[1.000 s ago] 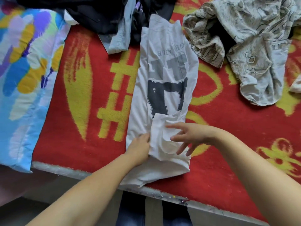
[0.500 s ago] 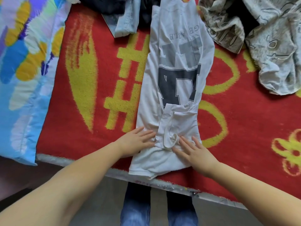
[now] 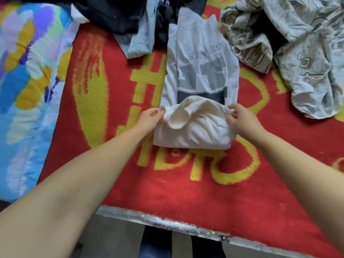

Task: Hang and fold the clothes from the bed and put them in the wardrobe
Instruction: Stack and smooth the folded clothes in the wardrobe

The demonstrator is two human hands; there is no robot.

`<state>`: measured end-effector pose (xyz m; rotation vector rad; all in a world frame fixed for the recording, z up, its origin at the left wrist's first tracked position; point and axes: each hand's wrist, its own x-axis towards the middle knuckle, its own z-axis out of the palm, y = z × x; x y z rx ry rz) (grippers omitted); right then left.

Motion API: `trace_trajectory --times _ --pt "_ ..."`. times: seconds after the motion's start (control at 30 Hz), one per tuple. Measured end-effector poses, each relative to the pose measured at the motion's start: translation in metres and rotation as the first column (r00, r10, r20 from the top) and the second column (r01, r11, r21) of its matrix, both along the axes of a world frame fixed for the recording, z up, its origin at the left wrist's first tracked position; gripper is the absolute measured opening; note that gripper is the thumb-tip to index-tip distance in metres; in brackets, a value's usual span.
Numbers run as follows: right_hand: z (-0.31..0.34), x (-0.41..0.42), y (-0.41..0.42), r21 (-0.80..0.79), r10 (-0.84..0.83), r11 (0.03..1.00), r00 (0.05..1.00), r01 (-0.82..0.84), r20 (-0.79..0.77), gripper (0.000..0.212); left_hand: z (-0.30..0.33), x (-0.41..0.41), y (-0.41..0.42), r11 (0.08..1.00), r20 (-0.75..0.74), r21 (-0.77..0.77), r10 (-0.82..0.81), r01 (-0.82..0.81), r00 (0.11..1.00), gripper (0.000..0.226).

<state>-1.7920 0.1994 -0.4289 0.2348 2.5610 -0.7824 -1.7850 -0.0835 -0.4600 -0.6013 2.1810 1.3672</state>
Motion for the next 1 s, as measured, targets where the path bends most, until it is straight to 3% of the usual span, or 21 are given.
trace_trajectory --times 0.07,0.1,0.17,0.2,0.27,0.3,0.33,0.47,0.57,0.67,0.8,0.87,1.0 --pt "-0.002 0.007 -0.006 0.156 0.065 0.987 0.992 -0.047 -0.113 0.049 -0.001 -0.001 0.012 0.978 -0.093 -0.180 0.090 -0.105 0.992 0.043" --pt "-0.003 0.016 -0.010 0.238 0.177 0.963 0.962 -0.126 -0.208 0.056 0.002 0.005 0.019 0.943 -0.190 -0.323 0.019 -0.081 0.982 0.048" --pt "-0.011 0.043 -0.021 0.361 0.468 0.862 0.834 -0.357 -0.292 0.070 0.003 0.028 0.032 0.820 -0.319 -0.555 -0.363 0.138 0.875 0.059" --pt "-0.015 0.058 -0.028 0.401 0.598 0.778 0.766 -0.483 -0.237 0.081 0.001 0.042 0.037 0.711 -0.308 -0.641 -0.583 0.289 0.752 0.067" --pt "-0.026 0.079 -0.032 0.415 0.716 0.633 0.698 -0.653 0.008 0.094 -0.007 0.062 0.040 0.382 -0.111 -0.733 -0.884 0.564 0.455 0.083" --pt "-0.034 0.081 -0.031 0.428 0.706 0.609 0.702 -0.668 0.091 0.093 -0.013 0.068 0.039 0.222 0.025 -0.731 -0.936 0.646 0.351 0.089" --pt "-0.040 0.077 -0.028 0.449 0.679 0.613 0.724 -0.650 0.121 0.090 -0.019 0.069 0.037 0.128 0.127 -0.716 -0.943 0.686 0.308 0.093" --pt "-0.045 0.047 -0.027 0.489 0.627 0.628 0.766 -0.605 0.142 0.073 -0.030 0.041 0.032 0.087 0.222 -0.740 -0.904 0.667 0.365 0.088" --pt "-0.041 0.036 -0.029 0.454 0.652 0.592 0.727 -0.666 0.215 0.061 -0.025 0.025 0.036 0.052 0.273 -0.710 -0.899 0.702 0.343 0.074" --pt "-0.026 0.030 -0.027 0.363 0.692 0.520 0.631 -0.773 0.351 0.066 -0.008 0.026 0.040 0.036 0.339 -0.583 -0.897 0.812 0.284 0.075" --pt "0.001 0.037 -0.022 0.125 0.721 0.459 0.451 -0.880 0.526 0.071 0.026 0.047 0.047 0.033 0.416 -0.201 -0.902 0.979 0.116 0.079" --pt "0.015 0.050 -0.020 -0.066 0.745 0.429 0.312 -0.901 0.590 0.068 0.038 0.059 0.052 0.068 0.427 0.033 -0.903 0.997 0.047 0.076" --pt "0.036 0.077 -0.017 -0.409 0.708 0.492 0.080 -0.769 0.702 0.035 0.059 0.083 0.052 0.150 0.401 0.406 -0.916 0.902 -0.028 0.045"
